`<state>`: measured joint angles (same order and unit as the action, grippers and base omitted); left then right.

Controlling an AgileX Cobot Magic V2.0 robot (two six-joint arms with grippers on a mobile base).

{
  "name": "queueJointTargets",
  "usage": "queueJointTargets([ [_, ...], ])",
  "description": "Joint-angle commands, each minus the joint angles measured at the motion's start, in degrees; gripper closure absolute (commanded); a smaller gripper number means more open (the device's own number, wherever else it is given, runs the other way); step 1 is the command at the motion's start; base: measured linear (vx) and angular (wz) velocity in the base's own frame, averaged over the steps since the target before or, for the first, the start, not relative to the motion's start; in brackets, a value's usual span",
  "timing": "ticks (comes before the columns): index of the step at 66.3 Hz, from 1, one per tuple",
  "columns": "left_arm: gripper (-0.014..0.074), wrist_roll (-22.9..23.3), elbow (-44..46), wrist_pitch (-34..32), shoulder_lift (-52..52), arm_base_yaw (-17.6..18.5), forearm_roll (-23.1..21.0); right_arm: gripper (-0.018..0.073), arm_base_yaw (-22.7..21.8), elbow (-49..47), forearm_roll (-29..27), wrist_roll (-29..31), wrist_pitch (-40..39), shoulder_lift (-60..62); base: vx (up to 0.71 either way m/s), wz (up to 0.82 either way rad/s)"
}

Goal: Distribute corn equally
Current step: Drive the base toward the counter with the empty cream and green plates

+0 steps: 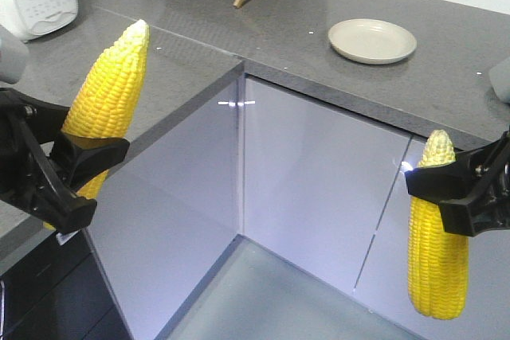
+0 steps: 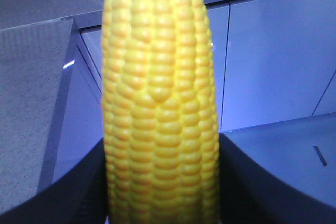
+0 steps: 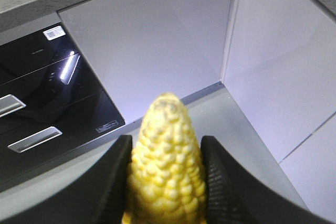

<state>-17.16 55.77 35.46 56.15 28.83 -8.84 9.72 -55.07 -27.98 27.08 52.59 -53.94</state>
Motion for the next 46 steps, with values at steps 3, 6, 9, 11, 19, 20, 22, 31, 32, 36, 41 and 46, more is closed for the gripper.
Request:
queueJointTargets([
  [3,0.0311,0.2,1.5,-4.1,-0.5,0.0,-0.9,0.0353,-0.3,-1.4,-1.5,0.4,-3.1,0.7,0.05,-0.27],
  [6,0.0311,0.2,1.5,-4.1,-0.5,0.0,-0.9,0.0353,-0.3,-1.4,-1.5,0.4,-3.1,0.7,0.06,-0.28],
  [9,0.0311,0.2,1.5,-4.1,-0.5,0.0,-0.9,0.0353,-0.3,-1.4,-1.5,0.4,-3.1,0.7,0.06,-0.29],
  [11,0.0311,0.2,1.5,-4.1,-0.5,0.0,-0.9,0.0353,-0.3,-1.4,-1.5,0.4,-3.1,0.7,0.06,-0.29],
  [19,0.0311,0.2,1.5,-4.1,-0.5,0.0,-0.9,0.0353,-0.3,-1.4,-1.5,0.4,-3.1,0.7,0.07,-0.29],
  [20,0.0311,0.2,1.5,-4.1,-0.5,0.0,-0.9,0.0353,-0.3,-1.4,-1.5,0.4,-3.1,0.7,0.08,-0.29],
  [22,0.0311,0.2,1.5,-4.1,-0.5,0.0,-0.9,0.0353,-0.3,-1.4,-1.5,0.4,-3.1,0.7,0.08,-0.3],
  [31,0.0311,0.2,1.5,-4.1,-0.5,0.0,-0.9,0.0353,-0.3,-1.4,-1.5,0.4,-3.1,0.7,0.08,-0.31],
  [32,0.0311,0.2,1.5,-4.1,-0.5,0.0,-0.9,0.0353,-0.3,-1.4,-1.5,0.4,-3.1,0.7,0.08,-0.32],
  [36,0.0311,0.2,1.5,-4.1,-0.5,0.0,-0.9,0.0353,-0.3,-1.4,-1.5,0.4,-3.1,0.7,0.08,-0.33],
  [41,0.0311,0.2,1.5,-4.1,-0.5,0.0,-0.9,0.0353,-0.3,-1.4,-1.5,0.4,-3.1,0.7,0.09,-0.33],
  [46,0.0311,0.2,1.5,-4.1,-0.5,0.0,-0.9,0.0353,-0.3,-1.4,-1.5,0.4,-3.0,0.7,0.09,-0.33],
])
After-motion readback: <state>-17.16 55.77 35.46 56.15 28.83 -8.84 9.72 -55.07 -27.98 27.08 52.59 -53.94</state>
